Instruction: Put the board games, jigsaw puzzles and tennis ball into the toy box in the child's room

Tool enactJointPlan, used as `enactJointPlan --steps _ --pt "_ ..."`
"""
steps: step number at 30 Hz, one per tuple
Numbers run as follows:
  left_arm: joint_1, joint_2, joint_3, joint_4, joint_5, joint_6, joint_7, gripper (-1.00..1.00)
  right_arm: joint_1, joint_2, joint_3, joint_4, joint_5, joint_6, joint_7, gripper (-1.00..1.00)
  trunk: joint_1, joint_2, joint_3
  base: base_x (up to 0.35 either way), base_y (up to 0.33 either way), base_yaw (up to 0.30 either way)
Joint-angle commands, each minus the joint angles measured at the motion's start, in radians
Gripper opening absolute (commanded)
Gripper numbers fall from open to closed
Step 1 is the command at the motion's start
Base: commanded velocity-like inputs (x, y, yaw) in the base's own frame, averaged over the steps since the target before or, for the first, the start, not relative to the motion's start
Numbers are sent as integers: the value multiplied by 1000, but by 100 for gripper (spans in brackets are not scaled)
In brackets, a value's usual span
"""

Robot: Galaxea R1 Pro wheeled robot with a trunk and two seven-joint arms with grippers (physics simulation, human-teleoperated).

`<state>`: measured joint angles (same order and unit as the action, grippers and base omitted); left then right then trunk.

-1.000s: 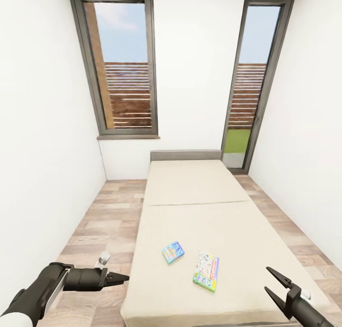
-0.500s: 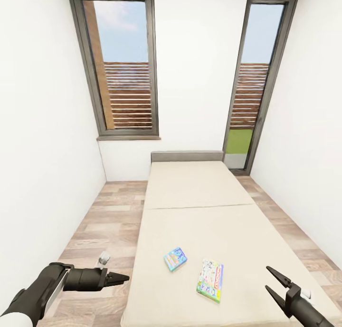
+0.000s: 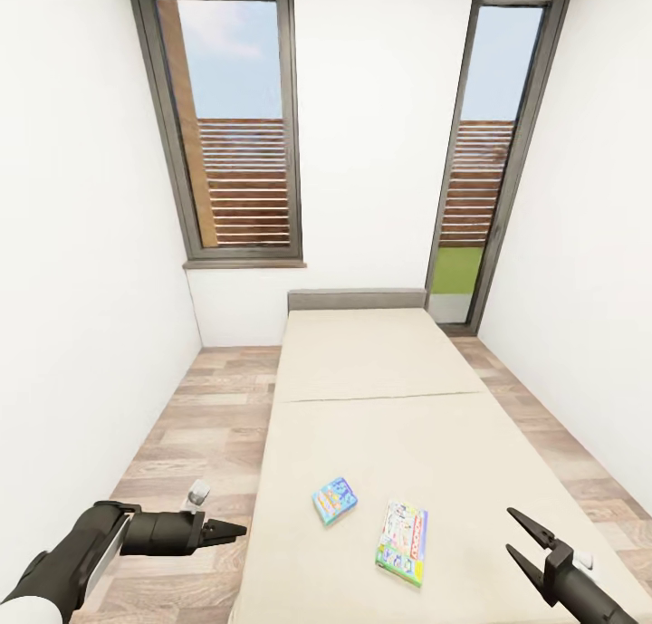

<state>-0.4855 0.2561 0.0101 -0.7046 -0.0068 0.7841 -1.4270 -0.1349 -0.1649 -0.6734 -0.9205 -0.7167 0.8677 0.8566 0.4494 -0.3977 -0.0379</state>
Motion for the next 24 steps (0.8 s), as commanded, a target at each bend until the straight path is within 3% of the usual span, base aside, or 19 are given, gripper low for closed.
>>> enactJointPlan --steps 1,6,9,15,16,19,21,24 --pt "-1 0 1 0 -1 11 -4 100 -1 0 -2 0 1 4 3 100 1 -2 -2 1 0 0" --pt "-1 0 1 0 -1 11 -4 100 -1 4 0 -3 4 2 -13 100 1 -2 -2 0 0 0" --pt "-1 0 1 0 1 11 -5 100 -1 8 1 -7 5 2 -60 100 1 -2 -2 0 0 0" --pt "-1 0 1 -1 1 11 -6 100 -26 10 23 -29 3 6 -249 100 1 -2 -2 0 0 0" --pt "-1 0 1 -1 1 11 -6 100 -55 9 42 -39 3 10 -311 100 1 -2 -2 0 0 0" --pt "-1 0 1 -1 1 11 -6 100 -112 8 81 -49 1 15 -412 100 1 -2 -2 0 0 0" --pt "-1 0 1 -1 1 11 -6 100 -199 8 154 -55 0 18 -557 100 1 -2 -2 0 0 0" --pt "-1 0 1 -1 1 11 -6 100 -291 11 241 -55 -3 20 -717 100 1 -2 -2 0 0 0"
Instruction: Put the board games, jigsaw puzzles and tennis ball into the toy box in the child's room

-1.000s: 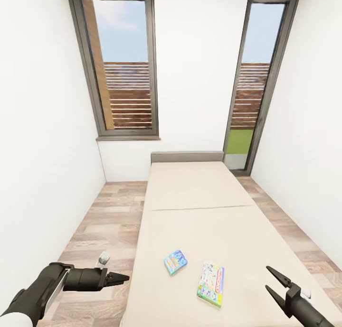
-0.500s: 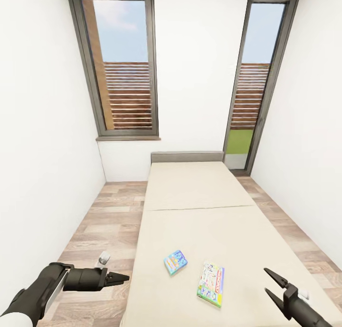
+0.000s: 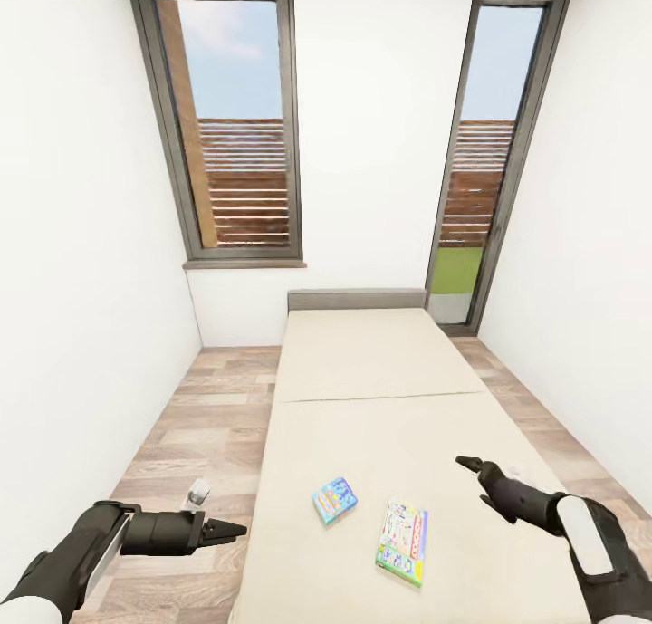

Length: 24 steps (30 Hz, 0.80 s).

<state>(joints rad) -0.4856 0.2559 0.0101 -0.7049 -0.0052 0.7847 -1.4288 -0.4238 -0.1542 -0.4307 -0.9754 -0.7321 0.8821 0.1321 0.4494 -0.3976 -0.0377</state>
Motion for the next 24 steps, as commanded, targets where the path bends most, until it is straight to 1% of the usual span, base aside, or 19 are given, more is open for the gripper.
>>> enactJointPlan --steps 1,3,4,5,6,7,8,11,12,15,16,18,19,20,21,24 --pt "-1 0 1 -1 -1 11 -4 100 -50 2 41 2 11 5 -72 100 1 -2 -3 0 0 0" --pt "-1 0 1 -1 -1 11 -4 100 -96 5 85 5 10 5 -149 100 1 -2 -3 0 0 0" --pt "-1 0 1 0 -1 11 -4 100 -140 10 128 13 9 5 -221 100 1 -2 -3 0 0 0" --pt "-1 0 1 0 -1 10 -4 100 -161 14 149 20 8 5 -254 100 1 -2 -3 0 0 0" --pt "-1 0 1 0 0 10 -3 100 -205 28 188 40 8 4 -319 100 1 -2 -3 0 0 0" --pt "-1 0 1 0 0 10 -3 100 -227 37 205 54 9 3 -349 100 1 -2 -3 0 0 0" --pt "-1 0 2 0 2 10 -3 100 -271 56 233 92 11 0 -405 100 1 -2 -3 0 0 0" --pt "-1 0 2 0 3 10 -3 100 -334 87 265 170 16 -4 -479 100 1 -2 -3 0 0 0" --pt "-1 1 2 1 5 10 -3 100 -371 108 281 228 22 -7 -523 100 1 -2 -3 0 0 0" --pt "-1 3 2 1 6 10 -4 100 -412 130 303 301 36 -20 -578 100 1 -2 -3 0 0 0" --pt "-1 5 2 1 7 11 -5 100 -428 140 320 333 50 -36 -603 100 1 -2 -3 0 0 0" --pt "-1 6 2 1 7 10 -5 100 -438 148 343 352 68 -53 -620 100 1 -2 -3 0 0 0" --pt "-1 7 2 1 8 10 -6 100 -445 153 372 365 88 -66 -630 100 1 -2 -3 0 0 0" --pt "-1 7 2 1 8 10 -6 100 -447 155 388 370 98 -71 -634 100 1 -2 -3 0 0 0" --pt "-1 7 2 1 10 10 -8 100 -451 157 419 376 113 -79 -639 100 1 -2 -3 0 0 0" --pt "-1 8 3 1 11 10 -19 100 -454 160 455 382 126 -85 -643 100 1 -2 -3 0 0 0"
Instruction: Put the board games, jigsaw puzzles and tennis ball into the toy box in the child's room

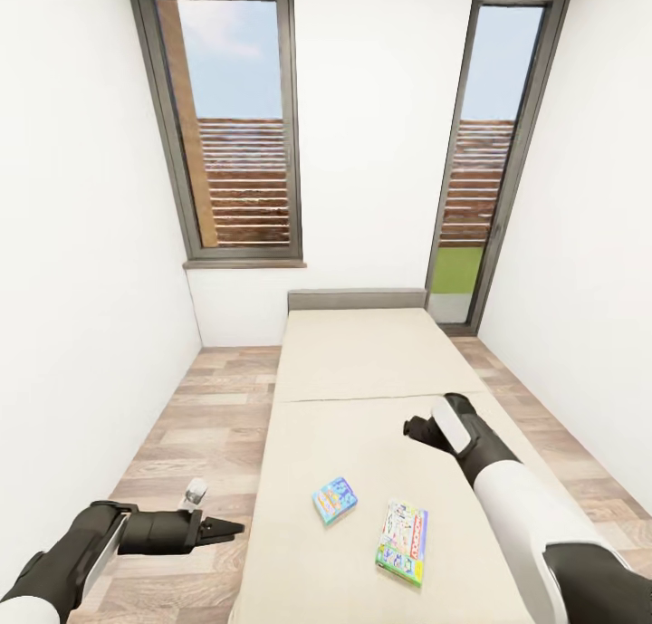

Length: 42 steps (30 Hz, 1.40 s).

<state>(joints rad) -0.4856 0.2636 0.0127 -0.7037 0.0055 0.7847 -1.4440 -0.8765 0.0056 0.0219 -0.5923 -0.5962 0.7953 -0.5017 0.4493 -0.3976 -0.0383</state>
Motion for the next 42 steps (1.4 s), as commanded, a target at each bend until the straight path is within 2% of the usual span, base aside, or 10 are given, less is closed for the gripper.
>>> enactJointPlan --steps 1,7,13,16,22,27,31,42 --pt "-1 2 0 0 1 10 -21 100 -2 1 18 1 -5 -1 -12 100 1 -2 -3 0 0 0" --pt "-1 31 0 -2 1 6 -127 100 -9 1 39 2 4 -5 -17 100 1 -2 -11 0 0 0" --pt "-1 72 0 -2 2 -16 -127 100 -26 1 45 4 8 -4 -19 100 1 -2 -20 0 0 0" --pt "-1 82 0 -2 1 -17 -127 100 -38 1 46 4 9 -3 -20 100 1 -2 -25 0 0 0" --pt "-1 88 18 -1 0 -14 -127 100 -46 1 48 5 10 0 -20 100 1 -2 -35 0 0 0" --pt "0 89 68 -1 -2 -19 -127 100 -47 2 50 5 10 1 -20 100 1 -2 -43 2 0 0" --pt "1 89 92 0 -5 -20 -127 100 -47 1 50 5 10 0 -20 100 1 -2 -49 128 0 0" --pt "1 88 100 0 -6 -19 -127 100 -47 1 52 5 9 -4 -19 100 1 -2 -59 103 0 0"
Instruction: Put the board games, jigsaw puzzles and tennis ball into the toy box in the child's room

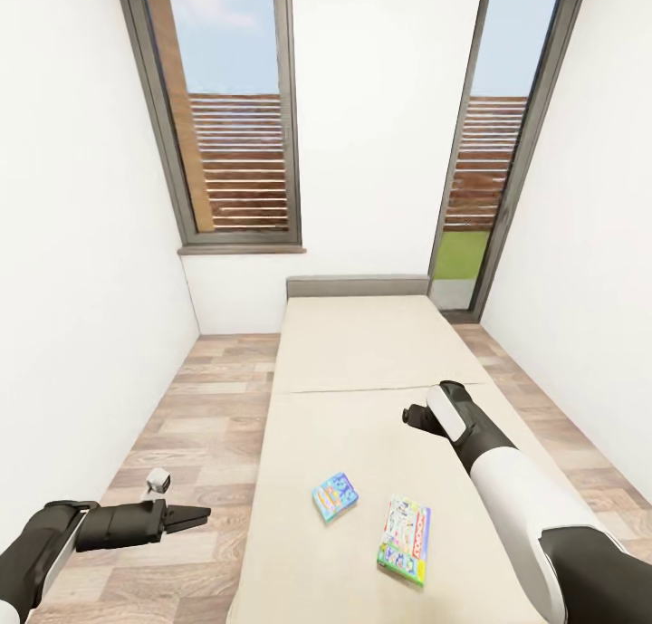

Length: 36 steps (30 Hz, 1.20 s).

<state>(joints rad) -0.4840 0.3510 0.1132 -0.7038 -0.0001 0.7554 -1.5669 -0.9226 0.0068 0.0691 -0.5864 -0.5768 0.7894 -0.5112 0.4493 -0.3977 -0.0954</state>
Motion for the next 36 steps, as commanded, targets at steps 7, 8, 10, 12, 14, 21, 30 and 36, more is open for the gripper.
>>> enactJointPlan --steps 7,8,10,12,14,21,30,36 --pt "-1 0 0 0 0 10 -4 100 -1 -1 5 -1 -10 1 -10 100 1 -2 -3 83 0 0" --pt "-1 0 0 0 0 11 -4 100 -1 -1 5 -1 -11 1 -10 100 1 -2 -3 118 0 0" --pt "-1 -2 0 0 0 11 -4 100 -1 -1 5 -1 -10 1 -10 100 1 -2 -3 93 0 0" --pt "-1 -1 0 0 0 10 -4 100 -1 -1 5 -1 -10 1 -10 100 1 -2 -3 130 0 0" --pt "-1 -1 0 0 1 9 -4 100 -1 -1 6 -1 -10 1 -10 100 1 -2 -3 143 0 0" --pt "-1 -3 0 0 1 9 -4 100 -1 -1 6 -1 -9 1 -10 100 1 -2 -6 54 0 0" --pt "-1 -2 -1 0 4 6 -4 100 -1 -1 5 9 -9 1 -10 100 1 -2 -19 4 0 0" --pt "0 -2 -1 -3 6 4 -4 100 -1 -1 16 23 -9 0 -10 100 1 -2 -29 0 0 0"
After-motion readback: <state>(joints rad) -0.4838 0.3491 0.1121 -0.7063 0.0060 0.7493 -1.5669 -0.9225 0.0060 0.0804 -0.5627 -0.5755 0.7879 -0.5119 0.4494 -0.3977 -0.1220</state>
